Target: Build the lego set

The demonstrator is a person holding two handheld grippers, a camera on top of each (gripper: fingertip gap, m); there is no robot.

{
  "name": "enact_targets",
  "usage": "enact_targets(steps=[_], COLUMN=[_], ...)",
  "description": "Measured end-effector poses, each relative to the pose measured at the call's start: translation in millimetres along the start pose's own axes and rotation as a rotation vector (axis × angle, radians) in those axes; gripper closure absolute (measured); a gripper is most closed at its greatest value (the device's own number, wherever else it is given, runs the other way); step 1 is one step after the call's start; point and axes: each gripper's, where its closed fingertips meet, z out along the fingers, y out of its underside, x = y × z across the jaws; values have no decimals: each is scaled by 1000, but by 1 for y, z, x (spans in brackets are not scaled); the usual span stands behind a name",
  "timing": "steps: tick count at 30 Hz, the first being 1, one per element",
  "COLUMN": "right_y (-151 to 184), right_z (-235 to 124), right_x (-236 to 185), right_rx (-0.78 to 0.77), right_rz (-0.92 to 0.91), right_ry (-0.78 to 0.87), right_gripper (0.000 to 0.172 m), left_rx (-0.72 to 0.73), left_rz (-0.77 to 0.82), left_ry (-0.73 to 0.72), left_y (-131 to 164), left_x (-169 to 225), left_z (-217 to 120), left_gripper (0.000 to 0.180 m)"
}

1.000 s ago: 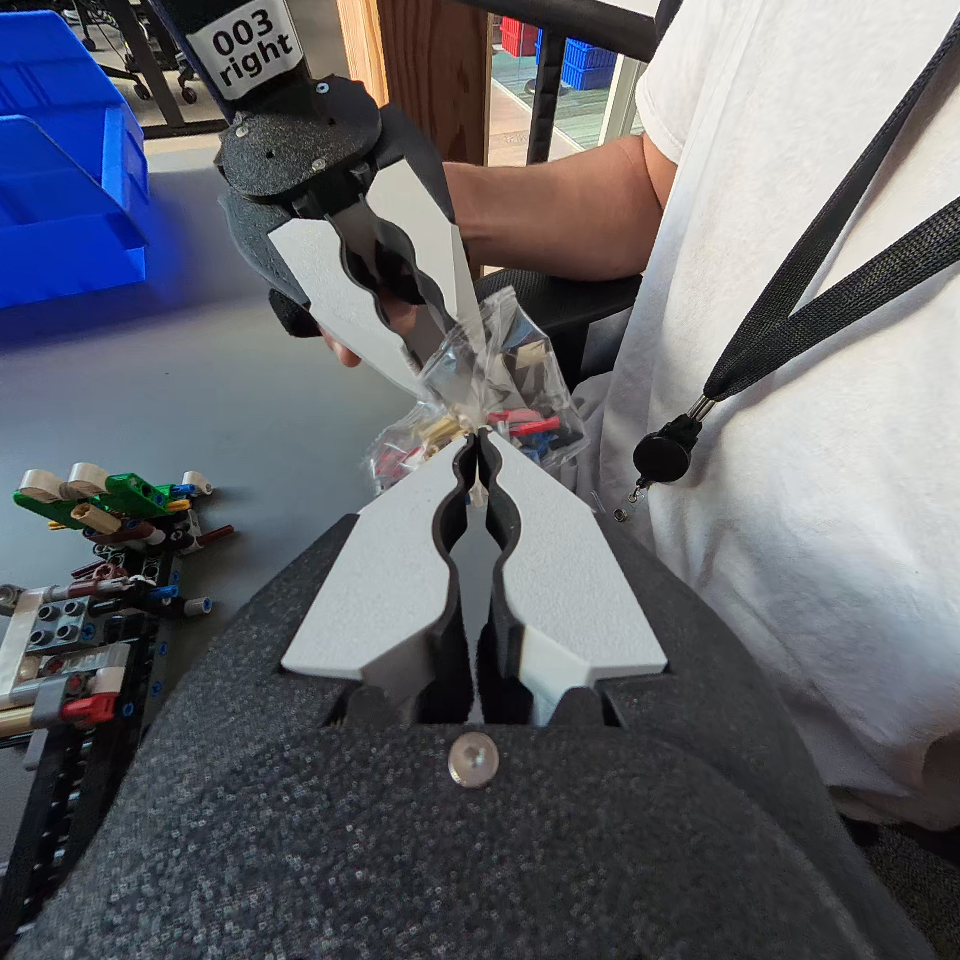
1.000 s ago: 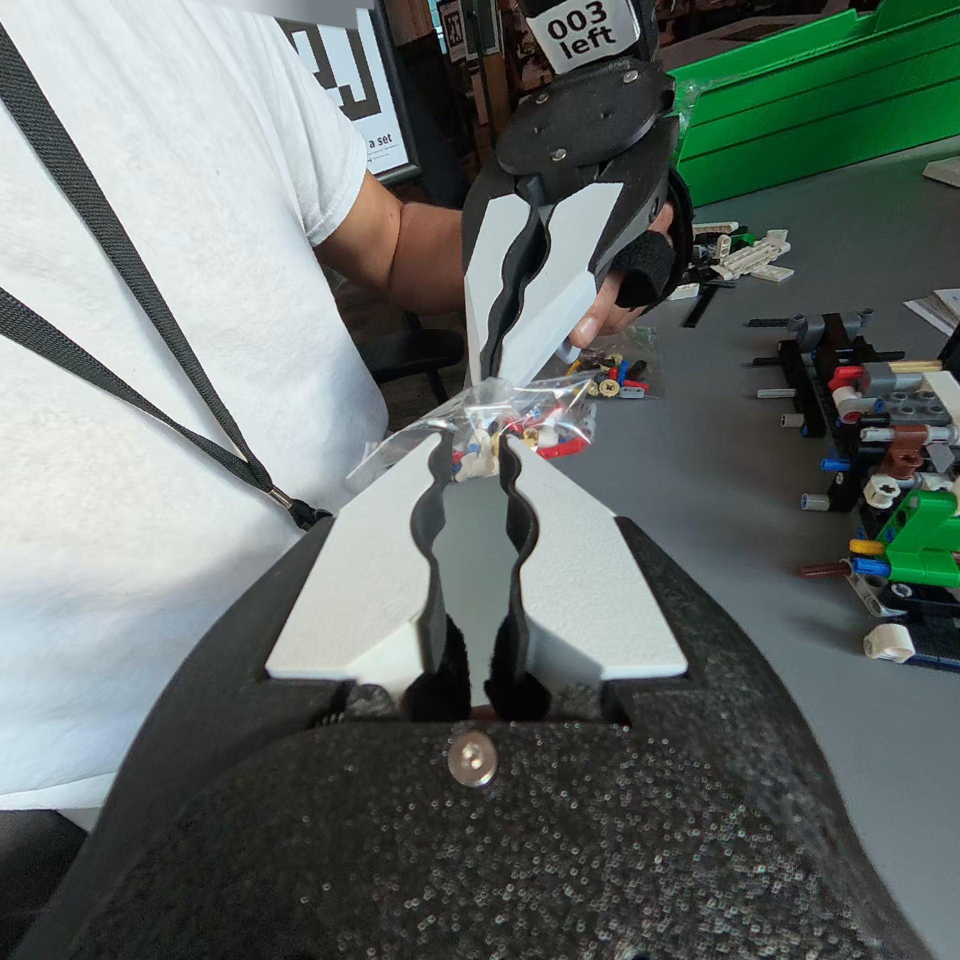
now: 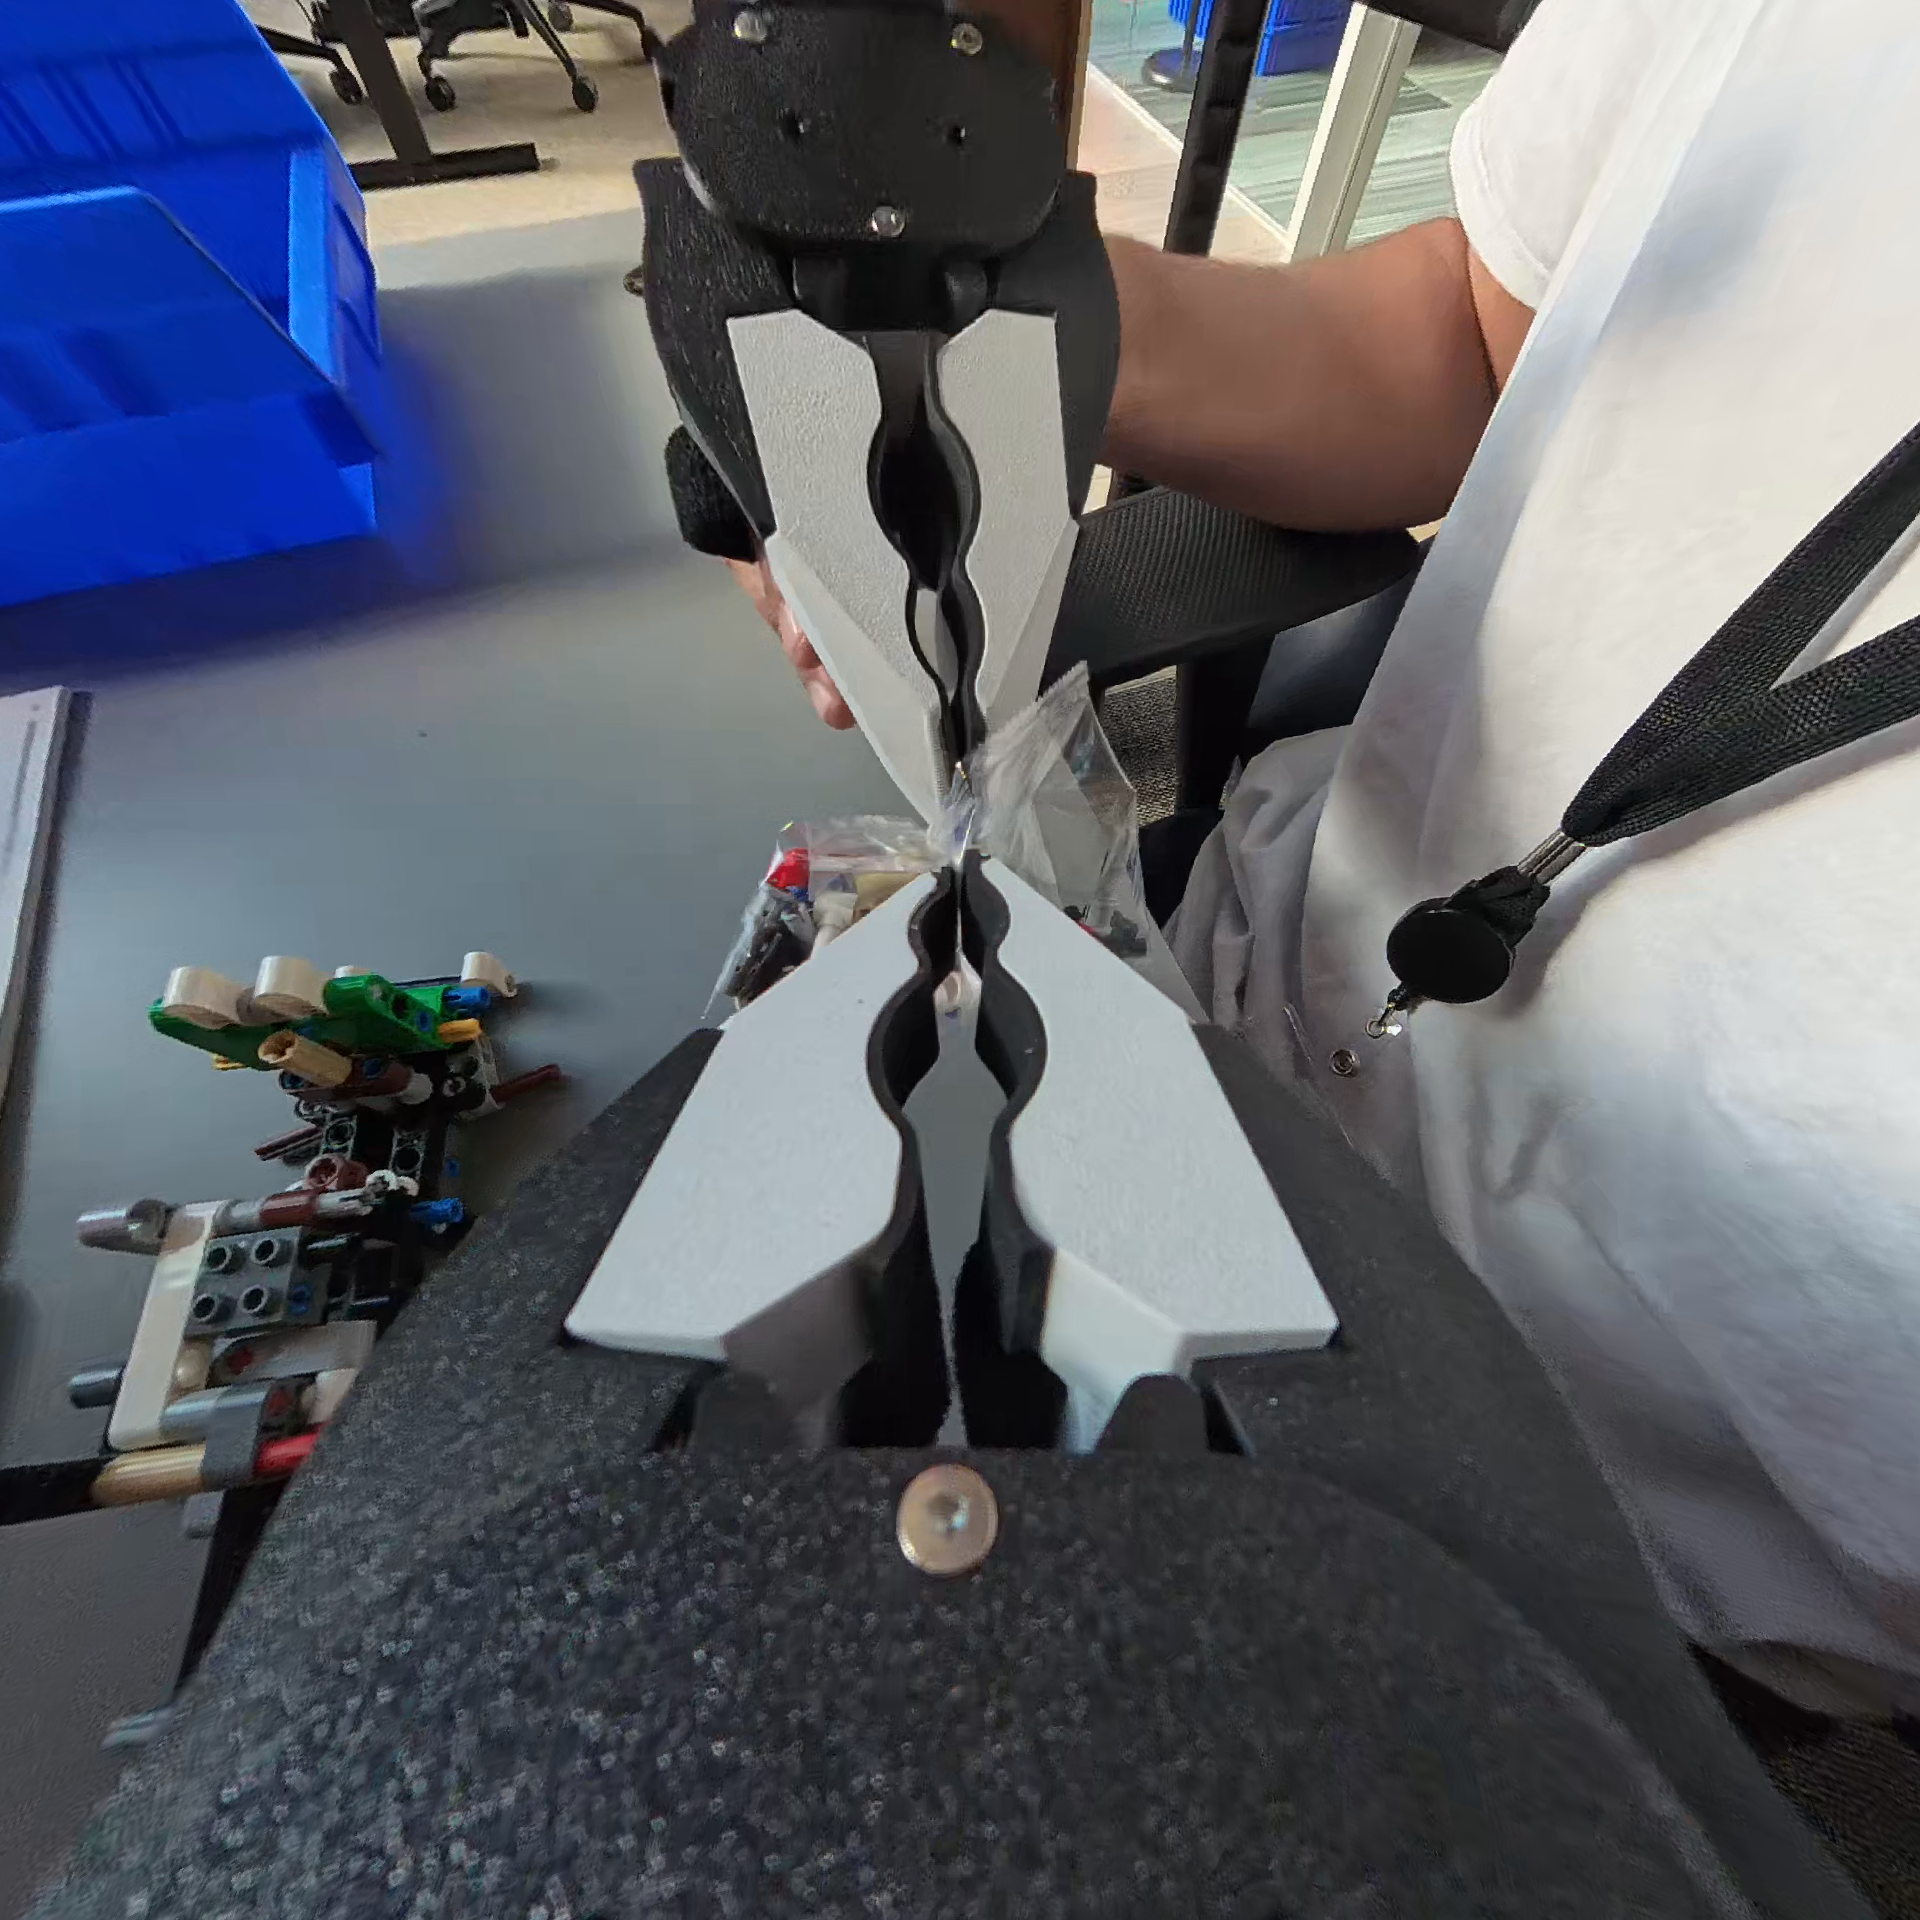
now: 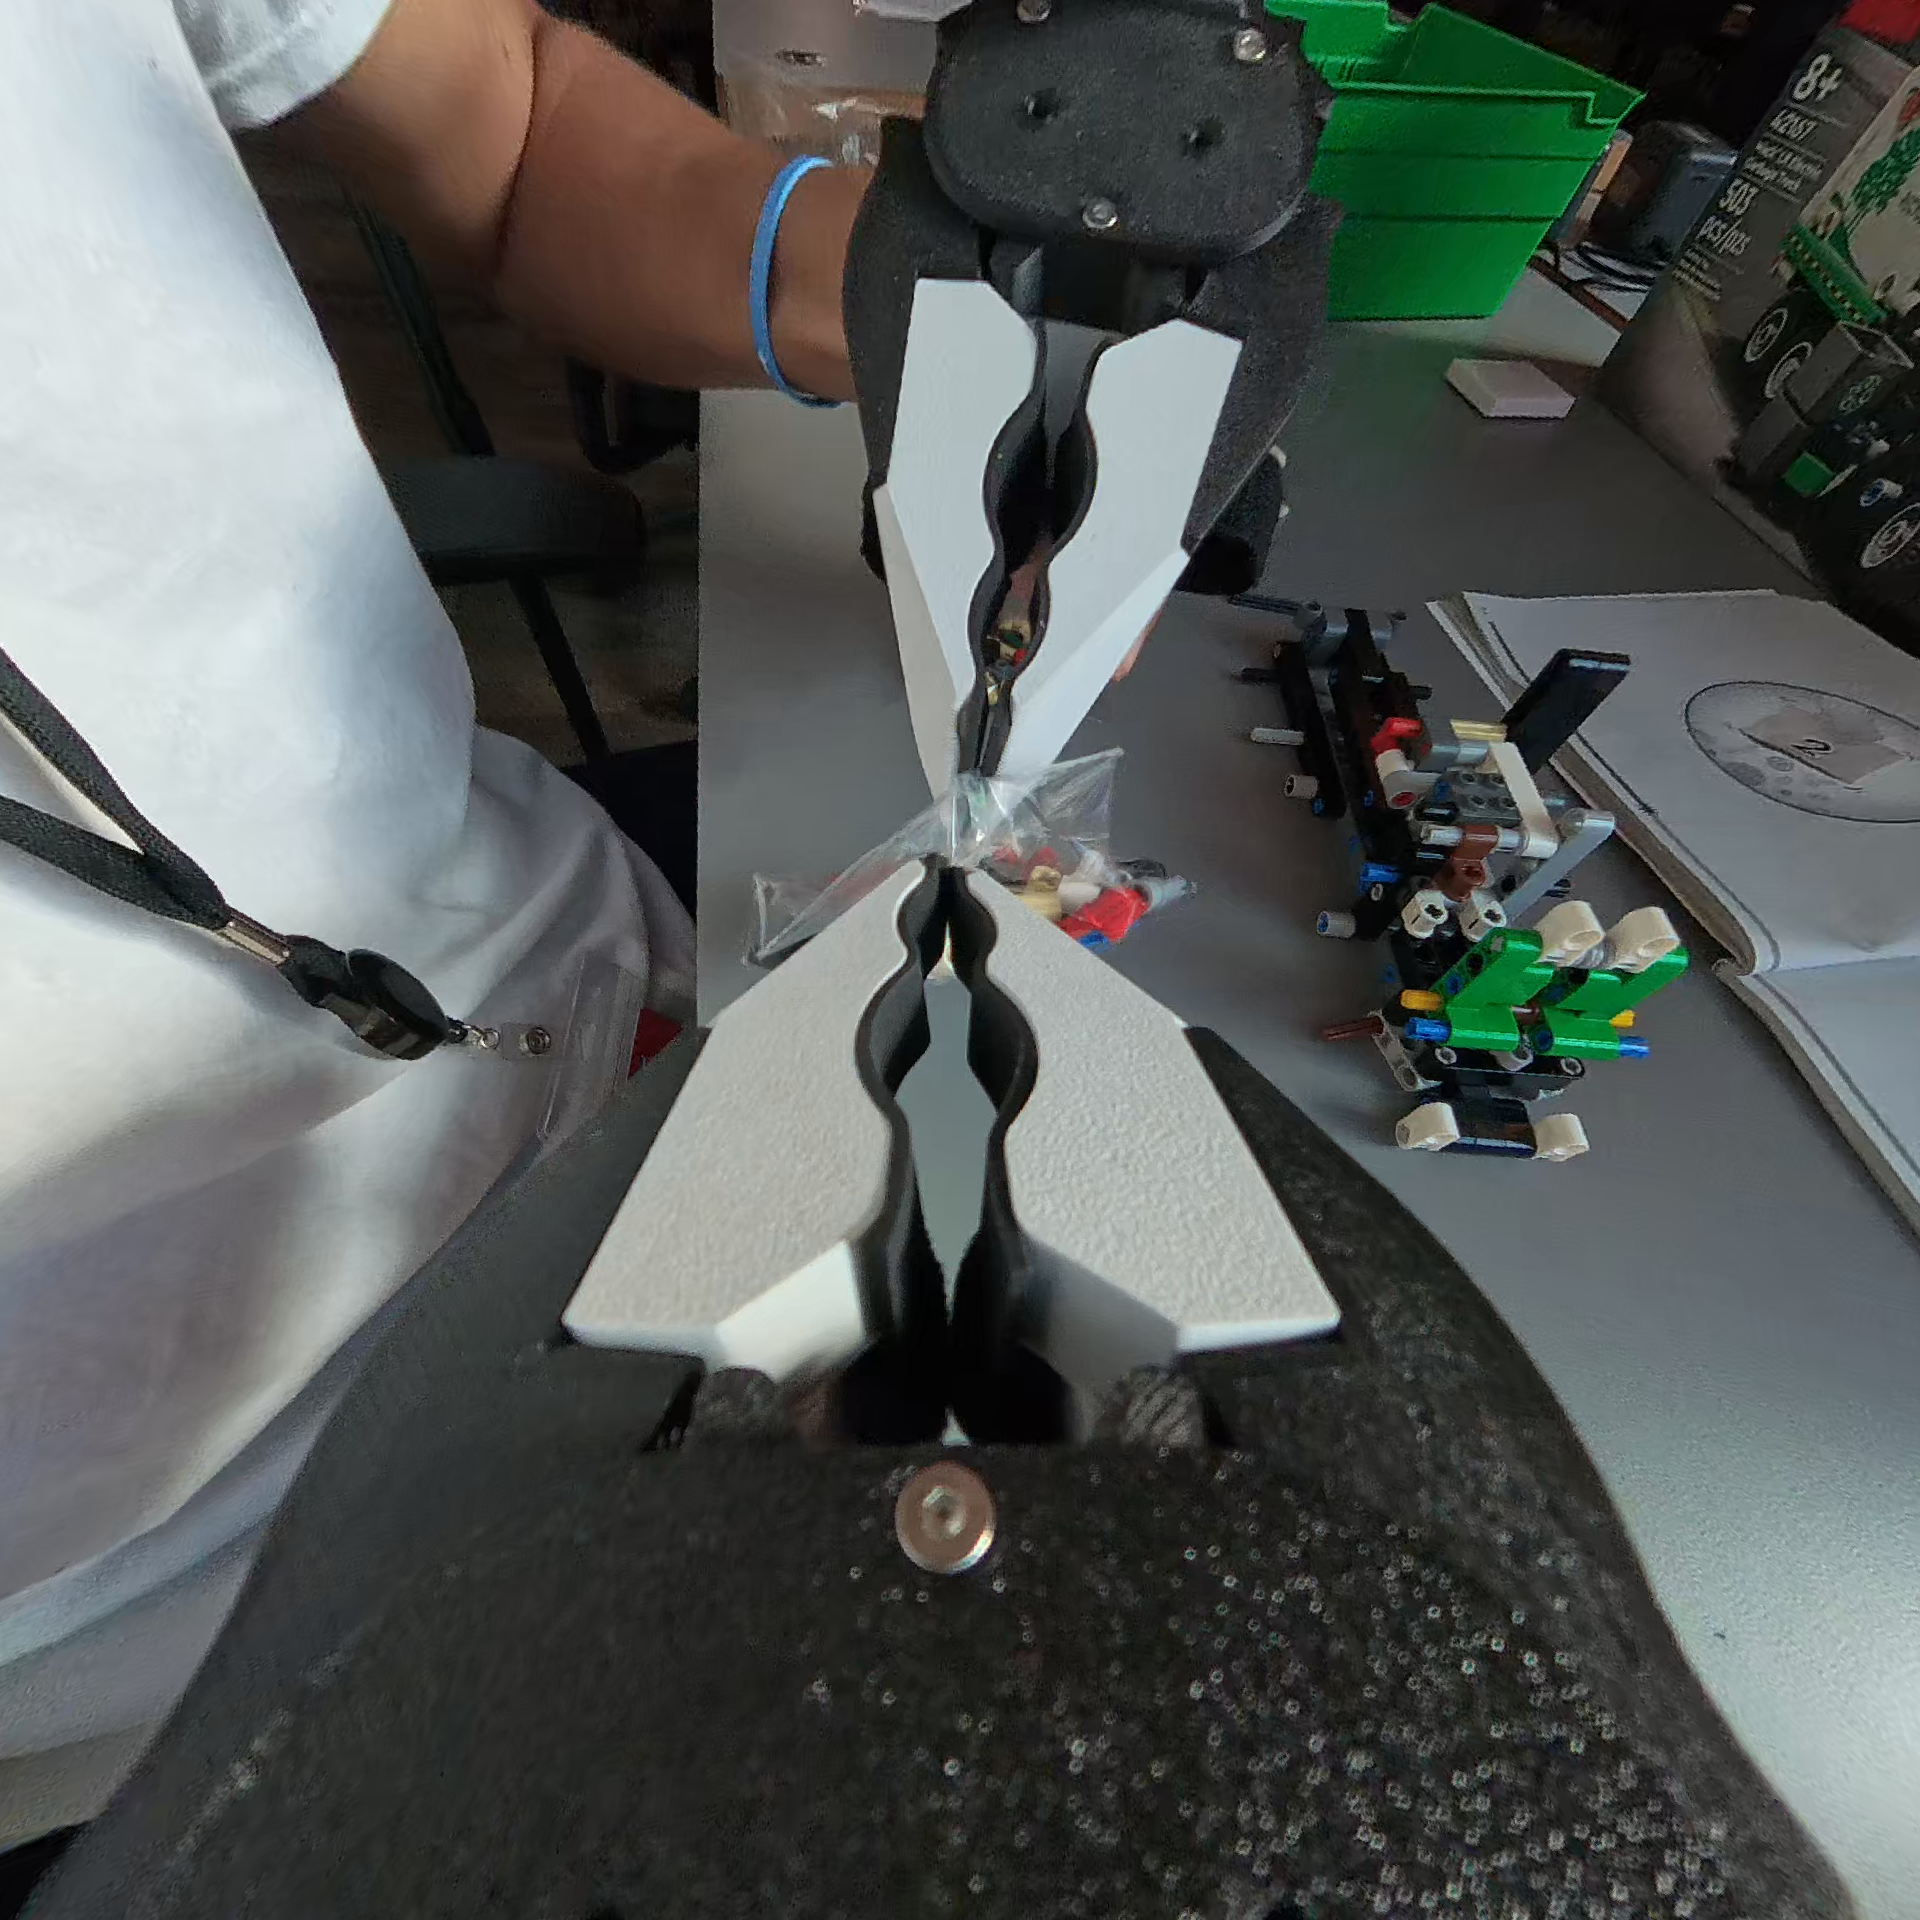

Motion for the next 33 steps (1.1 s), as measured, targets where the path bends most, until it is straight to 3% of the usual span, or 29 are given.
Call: enact_targets(steps=[1, 15, 33], right_y=[-1, -11, -10], right_z=[-1, -2, -6], right_x=[1, -6, -11], right_rx=[22, 129, 149], right_rz=[18, 50, 44], right_ry=[-5, -95, -97], right_gripper=[172, 172, 172], left_rx=[18, 146, 152], left_rz=[27, 90, 121], left_ry=[-16, -14, 10], left_y=[-1, -4, -2], left_x=[-1, 8, 14], left_z=[-1, -11, -17], left_gripper=[180, 180, 180])
